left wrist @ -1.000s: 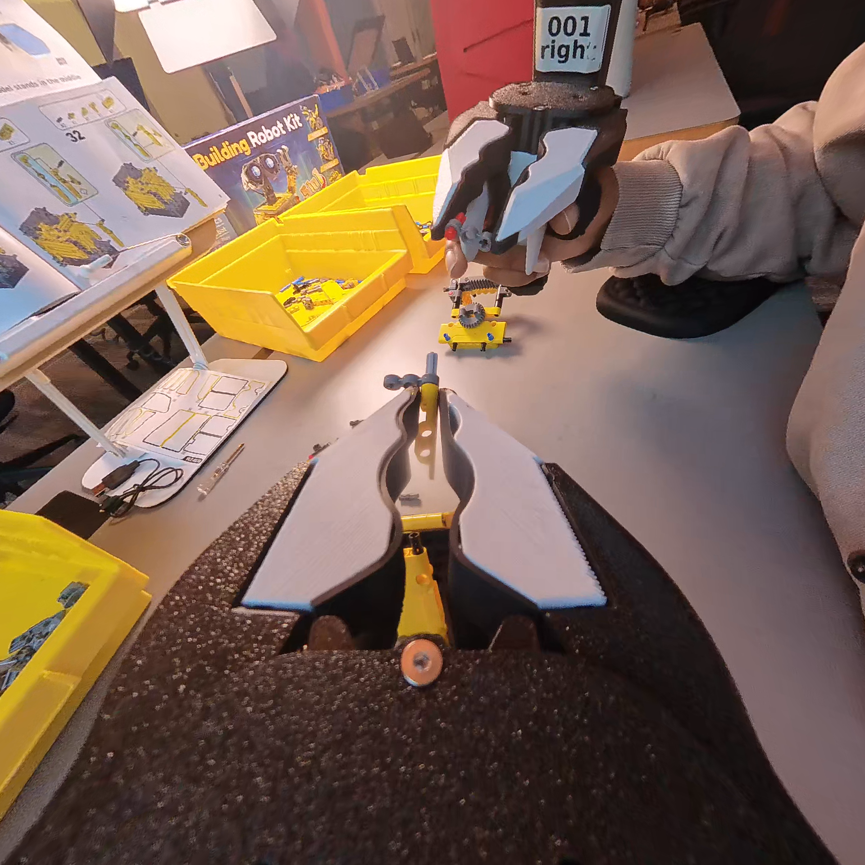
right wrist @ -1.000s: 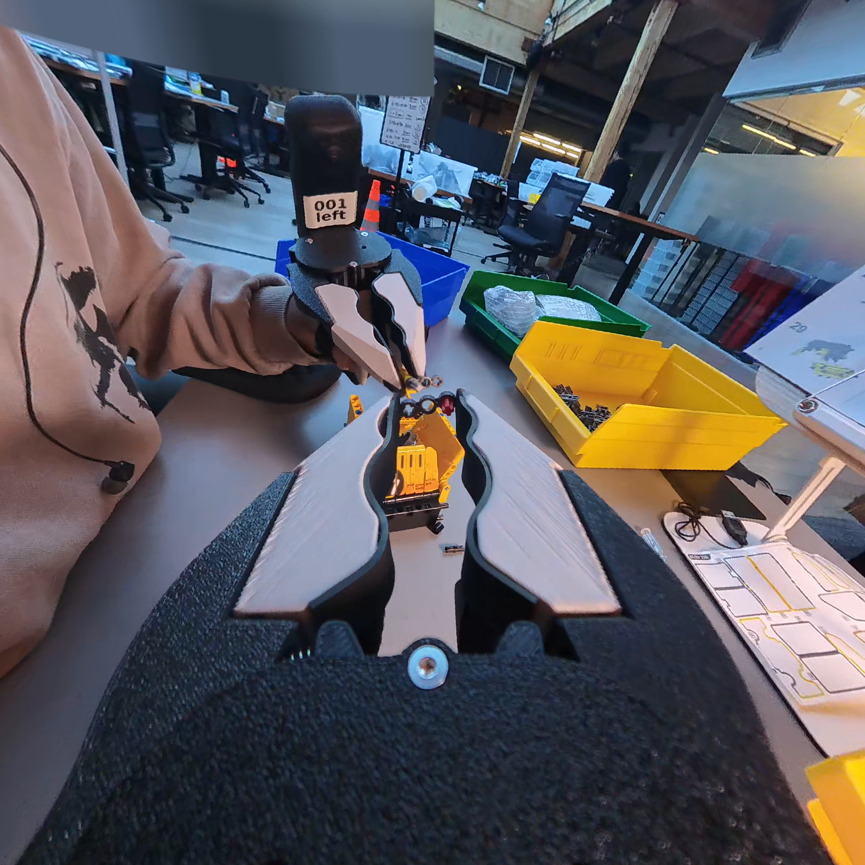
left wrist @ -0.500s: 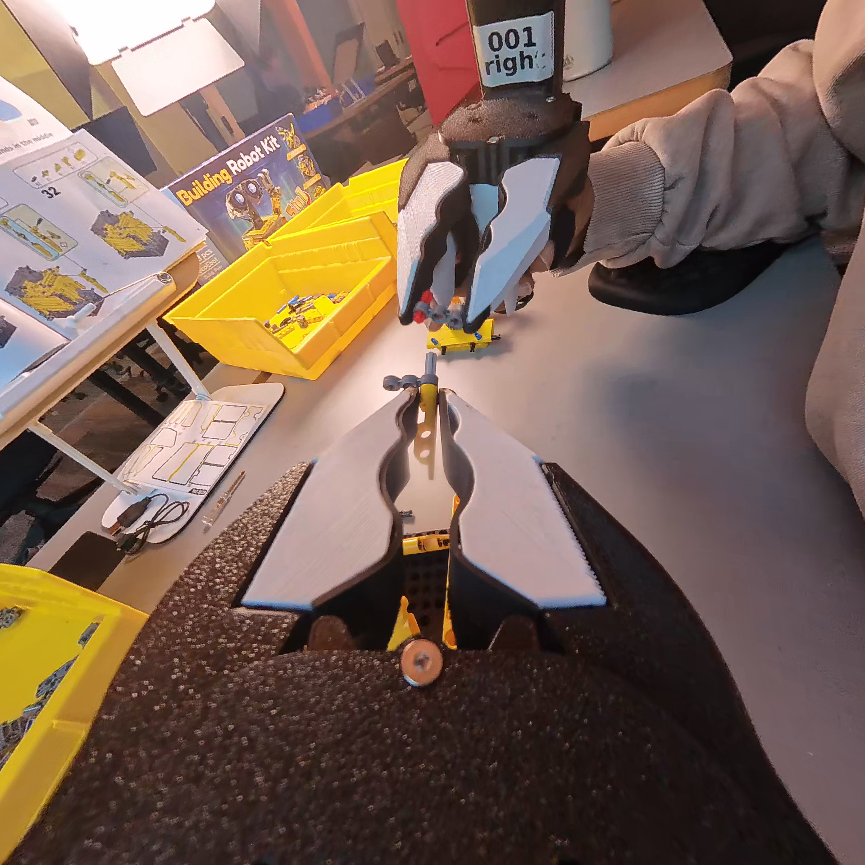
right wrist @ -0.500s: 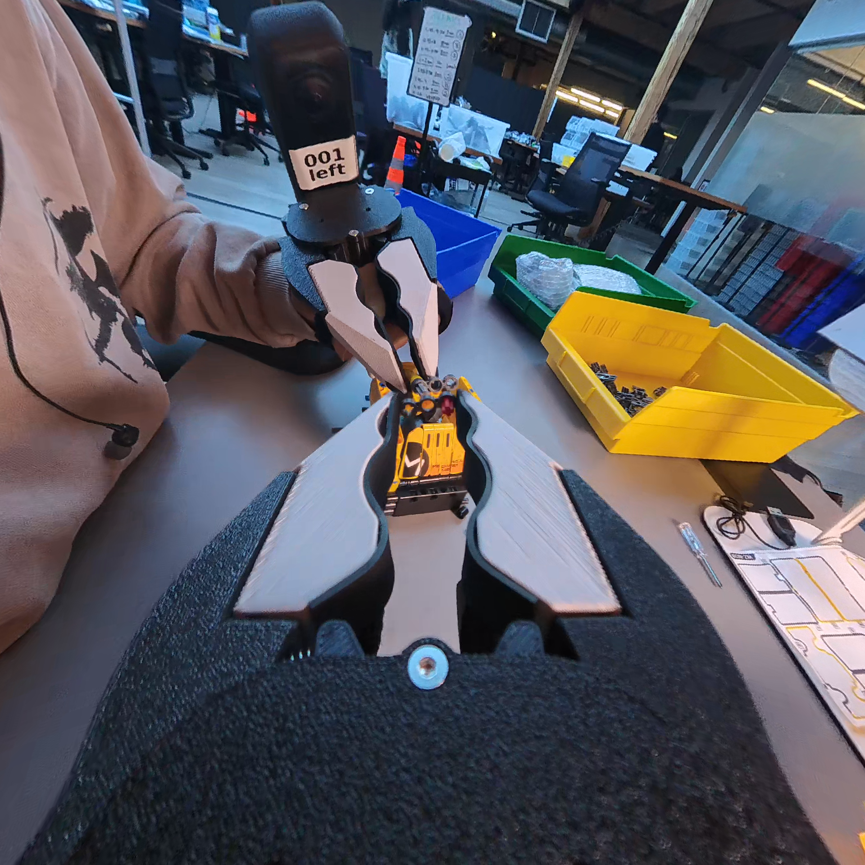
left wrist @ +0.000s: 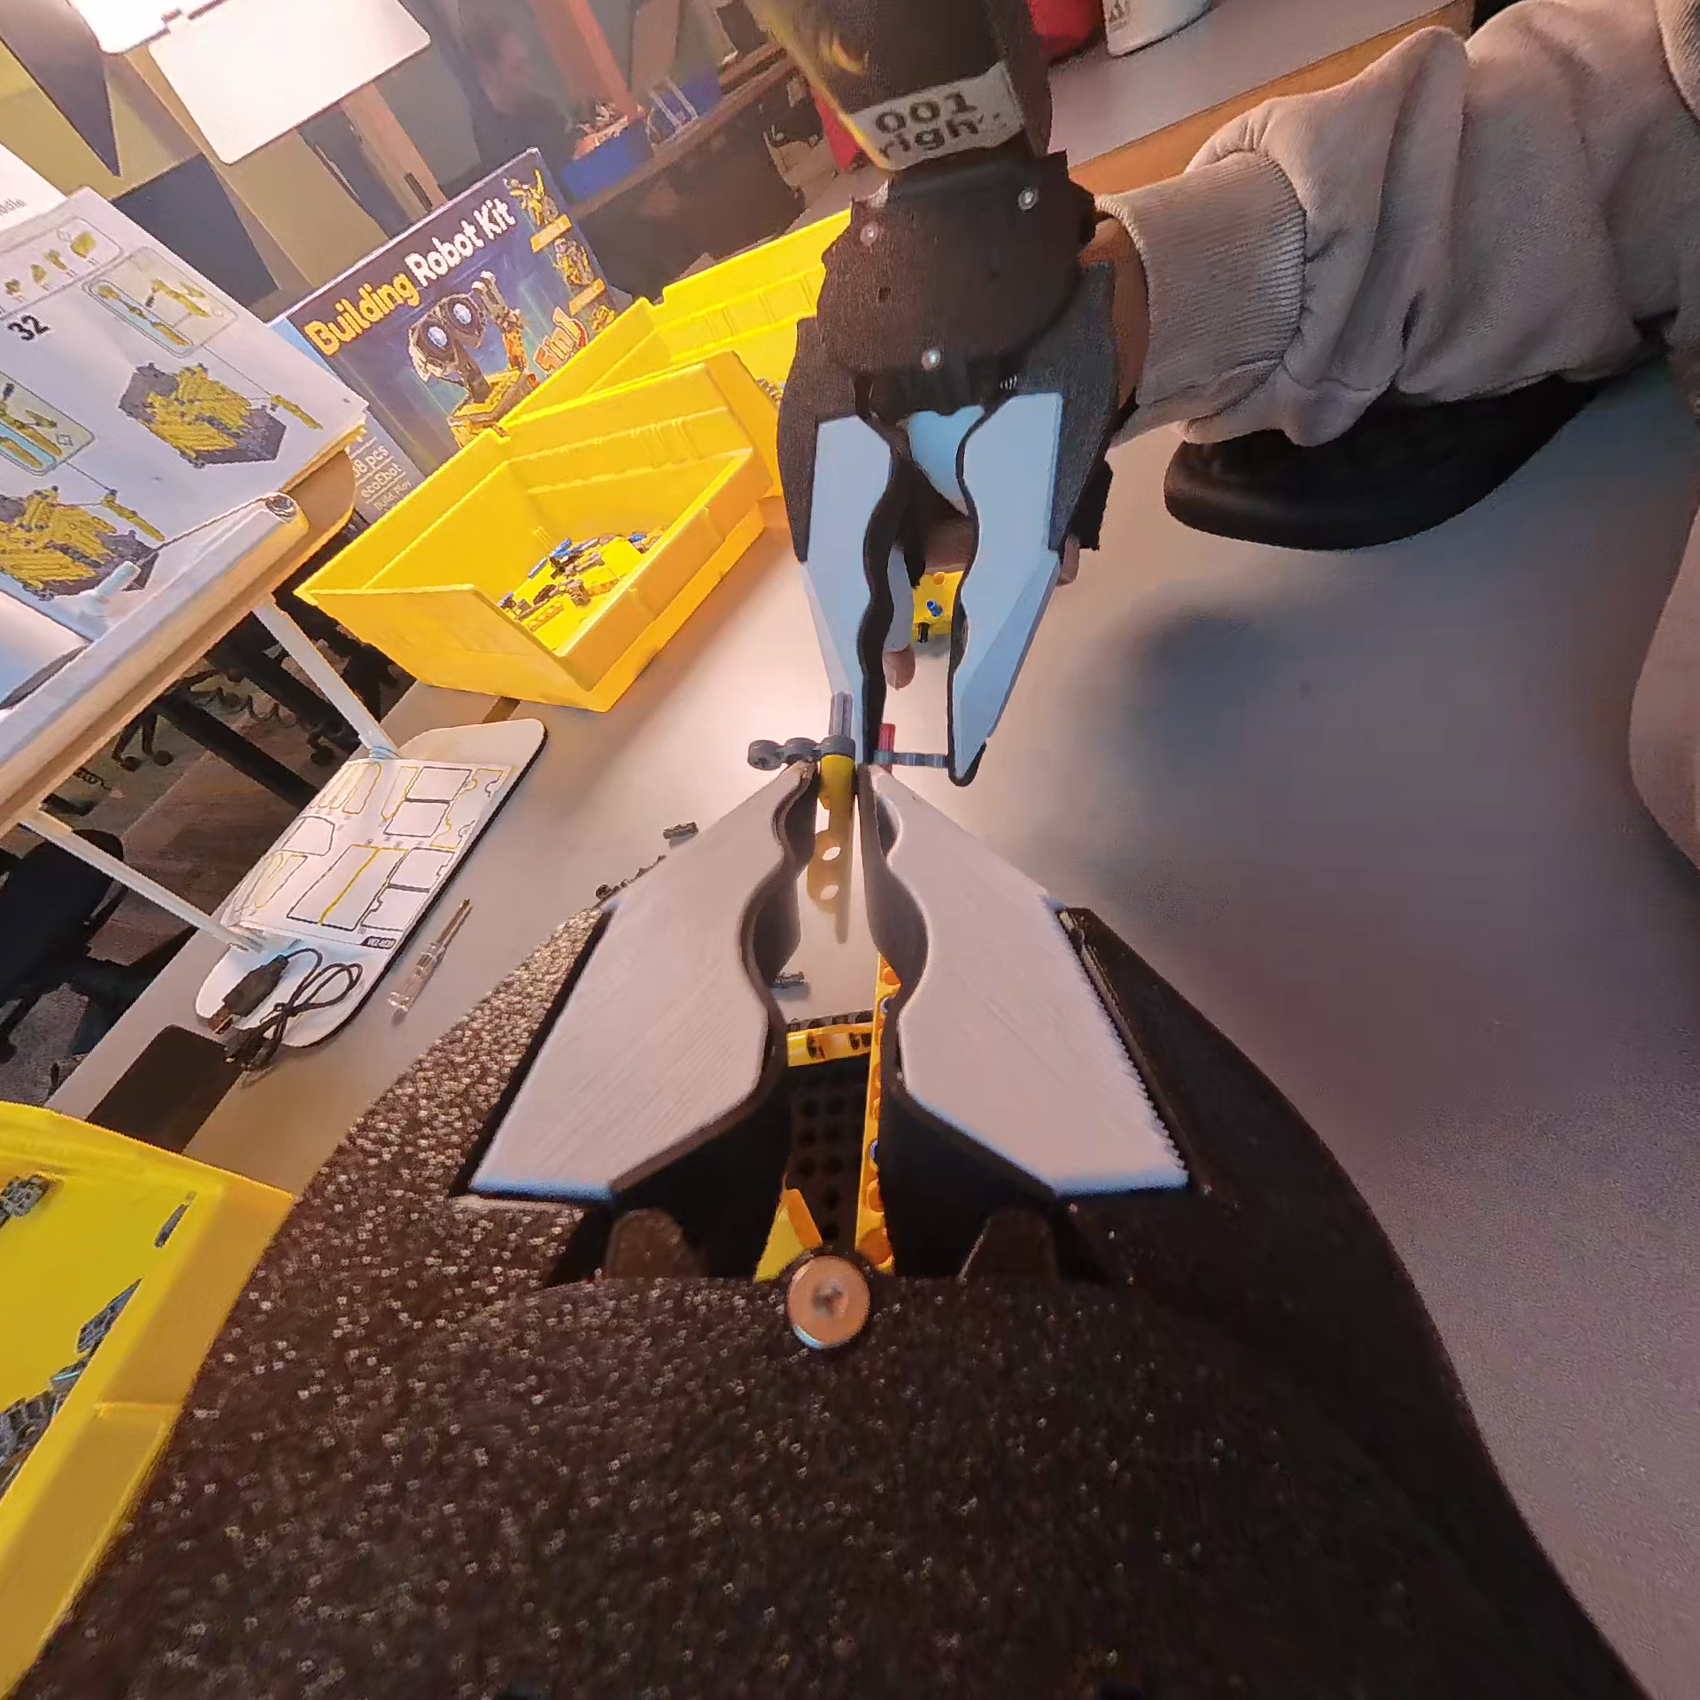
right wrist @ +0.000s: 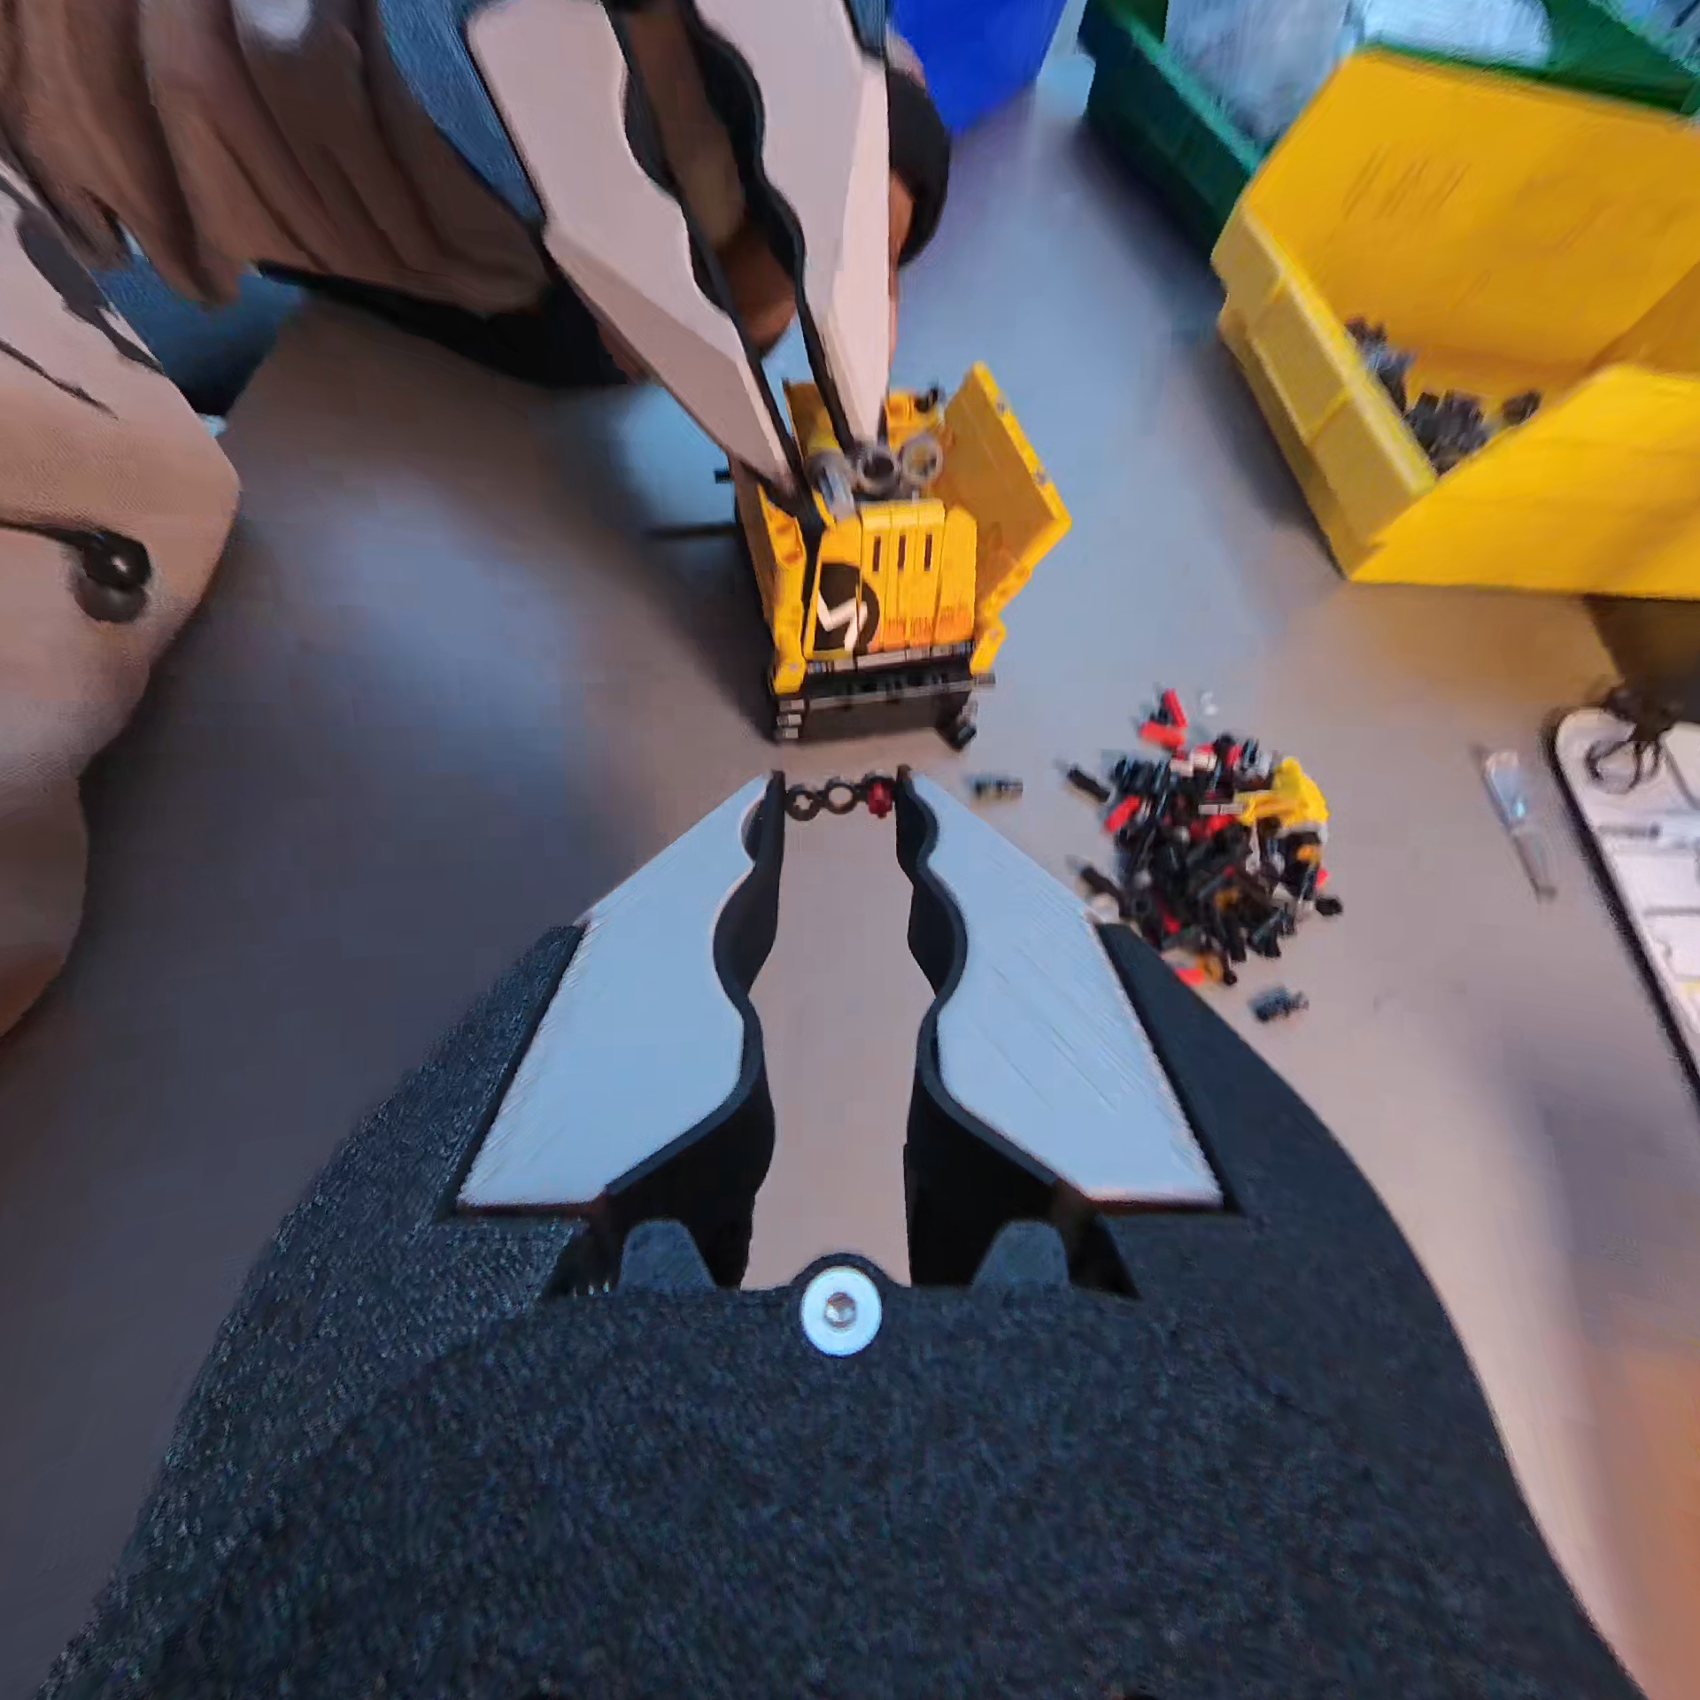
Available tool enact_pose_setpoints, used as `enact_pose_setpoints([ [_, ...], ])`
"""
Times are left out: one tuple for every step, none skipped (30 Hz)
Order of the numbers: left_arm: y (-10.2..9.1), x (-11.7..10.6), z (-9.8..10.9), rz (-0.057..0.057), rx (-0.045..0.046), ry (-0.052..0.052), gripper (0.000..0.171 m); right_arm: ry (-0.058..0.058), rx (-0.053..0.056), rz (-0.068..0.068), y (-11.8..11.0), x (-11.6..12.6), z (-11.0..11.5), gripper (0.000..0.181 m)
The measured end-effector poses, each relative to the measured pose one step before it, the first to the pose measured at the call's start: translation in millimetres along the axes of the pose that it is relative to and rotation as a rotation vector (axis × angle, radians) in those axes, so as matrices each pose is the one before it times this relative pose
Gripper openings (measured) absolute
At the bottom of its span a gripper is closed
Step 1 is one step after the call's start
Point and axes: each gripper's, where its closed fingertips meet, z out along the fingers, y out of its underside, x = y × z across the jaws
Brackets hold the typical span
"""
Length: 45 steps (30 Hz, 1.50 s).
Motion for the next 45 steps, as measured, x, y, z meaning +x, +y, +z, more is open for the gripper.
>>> enact_pose_setpoints([
  [0.33, -0.25, 0.02, -0.0015, 0.00090, -0.0010, 0.007, 0.0052, -0.0876, 0.0223, 14.70, 2.51, 1.30, 0.022],
  [0.09, 0.12, 0.16, -0.0012, 0.00035, 0.0013, 0.007, -0.0092, -0.1019, 0.0270, 17.01, 0.74, 1.52, 0.022],
  [0.19, 0.45, 0.45, -0.0002, -0.00113, 0.0027, 0.007, -0.0241, -0.0931, 0.0300, 16.06, -1.55, 1.56, 0.022],
  [-0.07, 0.29, 0.49, 0.0022, -0.00060, 0.0016, 0.007, -0.0272, -0.0759, 0.0296, 13.62, -2.18, 1.27, 0.022],
  [-0.32, 0.54, 0.44, 0.0038, -0.00009, 0.0027, 0.007, -0.0273, -0.0633, 0.0229, 10.94, -2.48, 0.96, 0.022],
  [-0.37, 0.88, 0.33, 0.0038, -0.00012, 0.0037, 0.007, -0.0059, -0.0480, 0.0094, 7.44, 0.36, 0.05, 0.022],
  [-0.38, 0.85, 0.22, 0.0034, 0.00029, 0.0034, 0.007, 0.0121, -0.0303, 0.0022, 3.49, 2.84, -1.29, 0.022],
  [-0.04, 1.09, -0.10, 0.0028, -0.00026, 0.0040, 0.007, -0.0101, -0.0304, 0.0064, 2.32, -0.35, -1.92, 0.022],
  [0.42, 1.05, -0.22, 0.0011, -0.00194, 0.0028, 0.007, -0.0252, -0.0379, 0.0046, 3.16, -2.74, -1.39, 0.022],
  [0.79, 0.84, -0.61, 0.0007, -0.00201, 0.0012, 0.007, -0.0030, -0.0412, -0.0067, 3.37, 0.22, -0.49, 0.022],
  [0.89, 0.89, -0.94, 0.0012, -0.00174, 0.0003, 0.007, 0.0178, -0.0385, -0.0101, 2.67, 3.51, 0.65, 0.023],
  [0.91, 0.62, -1.32, 0.0017, -0.00185, -0.0014, 0.007, 0.0031, -0.0330, -0.0092, 2.18, 1.05, 1.60, 0.023],
  [0.98, 0.33, -1.46, 0.0008, -0.00089, -0.0019, 0.007, -0.0072, -0.0191, -0.0070, 0.54, -0.64, 1.35, 0.023],
  [0.79, 0.11, -1.72, -0.0015, 0.00038, -0.0013, 0.007, -0.0003, -0.0027, -0.0028, -1.43, 0.55, -0.04, 0.023],
  [0.58, -0.03, -1.84, -0.0030, 0.00170, -0.0010, 0.007, 0.0014, -0.0090, -0.0024, 0.25, 0.71, 0.52, 0.023],
  [0.25, -0.38, -1.76, -0.0031, 0.00251, -0.0012, 0.007, -0.0012, -0.0022, 0.0000, -0.36, 0.03, 0.05, 0.024],
  [0.14, -0.71, -1.69, -0.0027, 0.00202, -0.0020, 0.007, 0.0000, 0.0000, 0.0005, 0.03, 0.18, -0.01, 0.024],
  [0.04, -0.86, -1.45, -0.0027, 0.00172, -0.0019, 0.007, 0.0000, 0.0015, 0.0026, 0.16, 0.05, 0.00, 0.024],
  [-0.28, -0.71, -1.13, -0.0038, 0.00206, -0.0006, 0.007, -0.0003, 0.0021, 0.0031, 0.31, 0.04, -0.14, 0.024],
  [-0.29, -0.45, -0.92, -0.0039, 0.00202, 0.0004, 0.007, -0.0027, -0.0020, 0.0005, 1.27, -0.47, -0.44, 0.025],
  [-0.30, -0.26, -0.62, -0.0020, 0.00099, 0.0003, 0.007, 0.0021, 0.0013, -0.0036, 0.89, -0.02, -0.86, 0.025],
  [-0.04, -0.11, -0.62, 0.0009, -0.00001, -0.0004, 0.007, 0.0027, 0.0068, -0.0040, -0.10, 0.03, -1.46, 0.025],
  [0.04, 0.17, -0.37, 0.0029, -0.00102, -0.0005, 0.007, 0.0028, 0.0124, -0.0001, -1.21, 0.29, -1.93, 0.025],
  [0.30, 0.27, -0.17, 0.0029, -0.00193, 0.0001, 0.007, 0.0016, 0.0100, 0.0041, -1.07, 0.43, -1.93, 0.025],
  [0.29, 0.34, 0.00, 0.0017, -0.00185, 0.0008, 0.007, 0.0047, 0.0042, -0.0007, -0.49, 1.12, -1.63, 0.025],
  [0.23, 0.29, -0.02, 0.0001, -0.00135, 0.0014, 0.007, 0.0089, 0.0022, -0.0059, -0.19, 1.53, -1.38, 0.025],
  [0.18, 0.21, 0.17, -0.0006, -0.00103, 0.0012, 0.007, 0.0072, 0.0006, -0.0098, -0.37, 1.31, -1.04, 0.025],
  [0.39, 0.15, 0.22, -0.0002, -0.00188, 0.0012, 0.007, 0.0059, 0.0055, -0.0144, -1.31, 0.85, -0.96, 0.024],
  [0.57, 0.02, 0.20, 0.0000, -0.00254, 0.0001, 0.007, -0.0018, 0.0080, -0.0161, -1.96, -0.60, -0.60, 0.020],
  [0.55, -0.04, 0.18, -0.0001, -0.00208, 0.0001, 0.007, -0.0033, 0.0095, -0.0170, -2.69, -1.08, -0.12, 0.017],
  [0.45, -0.06, 0.13, -0.0010, -0.00163, 0.0003, 0.007, 0.0026, 0.0049, -0.0146, -2.22, -0.43, 0.26, 0.013],
  [0.35, -0.13, 0.08, -0.0015, -0.00120, 0.0003, 0.007, 0.0041, -0.0079, -0.0121, -0.32, -0.01, 0.94, 0.010],
  [0.35, -0.15, 0.05, -0.0016, -0.00086, 0.0007, 0.007, 0.0091, -0.0127, -0.0124, 0.70, 0.83, 1.30, 0.008],
  [0.28, -0.06, 0.12, -0.0017, -0.00072, 0.0007, 0.007, -0.0006, -0.0146, -0.0097, 1.35, -0.58, 1.54, 0.007],
  [0.27, -0.05, 0.12, -0.0014, -0.00059, 0.0009, 0.007, -0.0015, -0.0132, -0.0047, 1.44, -0.39, 1.79, 0.007],
  [0.19, -0.03, 0.03, -0.0005, -0.00041, 0.0002, 0.007, 0.0041, -0.0060, -0.0024, 0.49, 0.88, 1.17, 0.004],
  [0.19, -0.01, 0.06, 0.0000, -0.00072, 0.0001, 0.007, 0.0007, -0.0003, -0.0009, -0.42, 0.39, 0.04, 0.003],
  [0.35, -0.02, 0.02, -0.0003, -0.00089, 0.0001, 0.007, 0.0074, -0.0069, -0.0003, 0.75, 1.51, -0.28, 0.003],
  [0.22, -0.10, 0.09, -0.0006, -0.00063, 0.0000, 0.007, 0.0113, -0.0011, -0.0020, 0.10, 1.94, -0.68, 0.004],
  [0.10, 0.01, 0.00, -0.0007, -0.00037, 0.0006, 0.007, 0.0009, 0.0085, 0.0000, -1.25, 0.32, -1.37, 0.005],
  [0.21, -0.05, 0.10, -0.0009, -0.00057, 0.0003, 0.007, -0.0014, 0.0071, 0.0017, -1.10, -0.10, -1.55, 0.006],
  [0.22, -0.06, 0.09, -0.0005, -0.00062, 0.0004, 0.007, 0.0041, 0.0008, -0.0011, -0.21, 0.55, -1.30, 0.007],
  [0.21, 0.09, 0.05, -0.0003, -0.00087, 0.0006, 0.007, 0.0051, -0.0046, -0.0045, 0.74, 0.52, -0.74, 0.008],
  [0.28, 0.12, 0.19, 0.0001, -0.00111, 0.0008, 0.007, 0.0034, -0.0021, -0.0042, 0.41, 0.39, -0.44, 0.009],
  [0.18, 0.06, 0.09, 0.0004, -0.00105, 0.0003, 0.007, -0.0029, -0.0007, -0.0018, 0.32, -0.46, -0.14, 0.010],
])
